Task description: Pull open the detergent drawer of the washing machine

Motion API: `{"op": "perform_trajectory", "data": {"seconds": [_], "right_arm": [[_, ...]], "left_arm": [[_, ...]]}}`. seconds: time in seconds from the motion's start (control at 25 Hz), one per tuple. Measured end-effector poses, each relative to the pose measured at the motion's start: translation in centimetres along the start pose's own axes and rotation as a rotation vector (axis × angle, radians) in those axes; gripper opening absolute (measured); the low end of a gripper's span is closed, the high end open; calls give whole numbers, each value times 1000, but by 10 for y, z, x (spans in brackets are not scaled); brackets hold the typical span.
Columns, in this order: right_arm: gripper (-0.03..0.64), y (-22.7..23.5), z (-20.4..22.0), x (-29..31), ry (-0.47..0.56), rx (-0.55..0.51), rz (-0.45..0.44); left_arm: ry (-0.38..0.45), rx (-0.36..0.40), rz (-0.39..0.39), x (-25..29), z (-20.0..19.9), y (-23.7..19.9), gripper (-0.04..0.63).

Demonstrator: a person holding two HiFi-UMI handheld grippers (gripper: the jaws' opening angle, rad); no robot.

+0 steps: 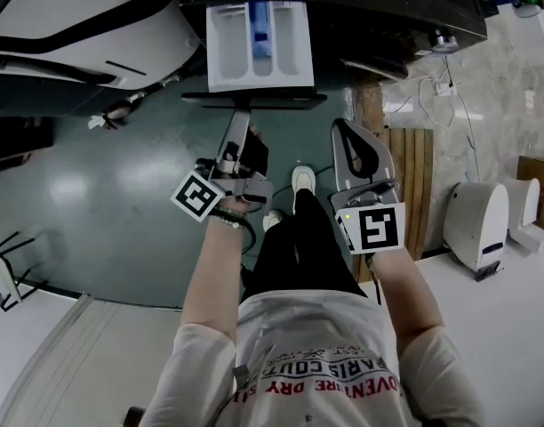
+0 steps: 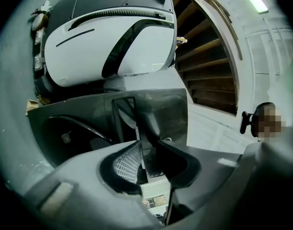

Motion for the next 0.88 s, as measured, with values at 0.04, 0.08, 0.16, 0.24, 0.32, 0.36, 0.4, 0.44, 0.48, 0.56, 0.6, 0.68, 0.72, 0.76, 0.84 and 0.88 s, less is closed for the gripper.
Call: {"op": "perform_trajectory", "data": {"seconds": [0.04,0.08,0.16,0.24,0.32,0.36,0.4,0.44,0.48,0.56,0.6,0.68,0.72,0.76,0.84,0.88], "right_arm": [[2,-2,-2,-1,2,2,-1],[2,-5,-4,-2,4,3,-4],[2,-11,-9,-5,9,-1,-11],[2,-15,-14,-9,15,-2,-12],[2,-19,-17,-14,10,8,-11],[2,-22,-19,-17,5,15,-12],[2,-25,-22,-20,2,20,-13],[2,-28,-25,-23,1,23,-16],[2,-31,-28,-26,2,24,-17],[2,-35,-34,-32,2,21,-14],[2,-37,-37,-36,0,20,-12],[2,-40,-46,-43,1,13,-14],[2,-42,-53,-46,8,10,-17],[2,-43,-61,-50,18,11,-19],[2,-46,-79,-58,38,21,-20],[2,-47,-87,-62,46,22,-20]], "left_arm": [[-2,-5,-28,-2,1,-2,62],[-5,-7,-46,-5,3,-2,5],[-21,8,-43,-11,8,4,2],[-42,36,-36,-15,12,13,2],[-61,68,-42,-20,15,22,2],[-69,86,-48,-24,16,27,2],[-76,110,-57,-28,16,33,2],[-85,147,-68,-32,15,39,2],[-97,201,-81,-36,14,46,0],[-134,339,-110,-44,13,60,0],[-154,404,-125,-49,14,67,0],[-180,514,-147,-59,14,81,0],[-185,559,-150,-65,14,89,0],[-187,598,-146,-70,14,97,0],[-191,681,-131,-78,14,118,0],[-195,731,-120,-82,14,131,0]]}}
Point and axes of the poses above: the fingertips, and each gripper's own axes: x forward along the fingers, y to its right, z out of its underside, the point moved 2 cm from there along -x, backward along the fingers, and after that the axes turned 8 degrees about -z, right-handed, at the moved point
